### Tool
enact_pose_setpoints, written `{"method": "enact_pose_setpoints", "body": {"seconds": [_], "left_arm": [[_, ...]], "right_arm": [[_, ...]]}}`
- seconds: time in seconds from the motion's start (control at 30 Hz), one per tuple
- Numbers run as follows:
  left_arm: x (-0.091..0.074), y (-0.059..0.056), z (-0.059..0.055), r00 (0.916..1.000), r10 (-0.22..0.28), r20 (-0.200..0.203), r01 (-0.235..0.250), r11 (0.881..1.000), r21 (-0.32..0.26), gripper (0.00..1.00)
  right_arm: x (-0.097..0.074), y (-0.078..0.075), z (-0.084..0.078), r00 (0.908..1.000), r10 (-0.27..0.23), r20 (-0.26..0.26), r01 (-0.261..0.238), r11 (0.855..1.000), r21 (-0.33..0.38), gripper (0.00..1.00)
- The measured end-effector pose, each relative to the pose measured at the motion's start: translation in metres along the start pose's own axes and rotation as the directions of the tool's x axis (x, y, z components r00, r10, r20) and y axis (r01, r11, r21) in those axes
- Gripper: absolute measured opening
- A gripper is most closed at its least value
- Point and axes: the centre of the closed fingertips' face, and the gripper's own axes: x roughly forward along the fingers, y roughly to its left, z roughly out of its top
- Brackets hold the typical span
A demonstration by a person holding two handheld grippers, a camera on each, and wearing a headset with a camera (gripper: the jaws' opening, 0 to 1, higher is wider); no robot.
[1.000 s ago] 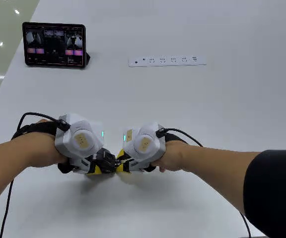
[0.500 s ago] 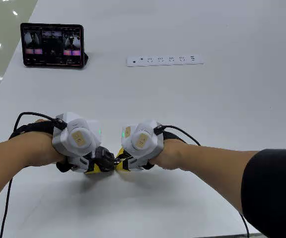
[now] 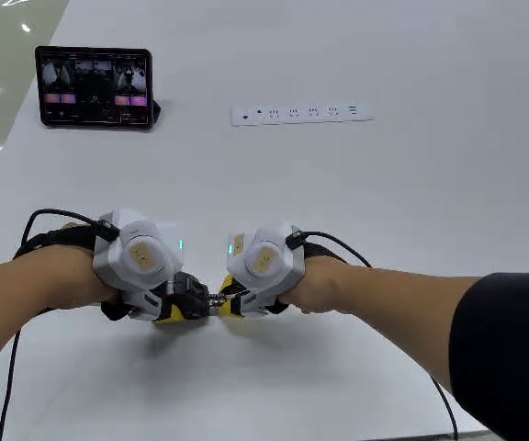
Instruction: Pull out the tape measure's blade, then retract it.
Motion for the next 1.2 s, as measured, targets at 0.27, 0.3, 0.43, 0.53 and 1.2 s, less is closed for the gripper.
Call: {"method": "enact_pose_setpoints", "body": {"seconds": [0.27,0.3,0.43,0.53,1.2], "left_arm": [[-0.001,0.000,0.000,1.0000,0.001,-0.002,-0.001,1.000,-0.001,0.33],[-0.002,0.000,0.000,1.0000,0.001,-0.002,-0.001,1.000,-0.001,0.33],[-0.002,0.001,-0.001,1.0000,0.002,-0.003,-0.002,1.000,-0.004,0.33],[-0.002,0.000,-0.001,1.0000,0.003,-0.003,-0.003,1.000,-0.005,0.33],[-0.002,0.001,0.000,1.0000,0.006,-0.004,-0.006,1.000,-0.006,0.33]], "right_arm": [[-0.004,-0.001,-0.004,0.9999,0.001,-0.010,-0.001,1.000,0.009,0.10],[-0.005,-0.001,-0.004,0.9999,0.002,-0.012,-0.002,1.000,0.013,0.10],[-0.007,-0.002,-0.006,0.9999,0.001,-0.017,-0.001,1.000,0.013,0.10],[-0.009,-0.002,-0.008,0.9998,0.002,-0.017,-0.001,1.000,0.015,0.10],[-0.020,-0.003,-0.020,0.9995,-0.002,-0.031,0.002,1.000,0.013,0.10]]}}
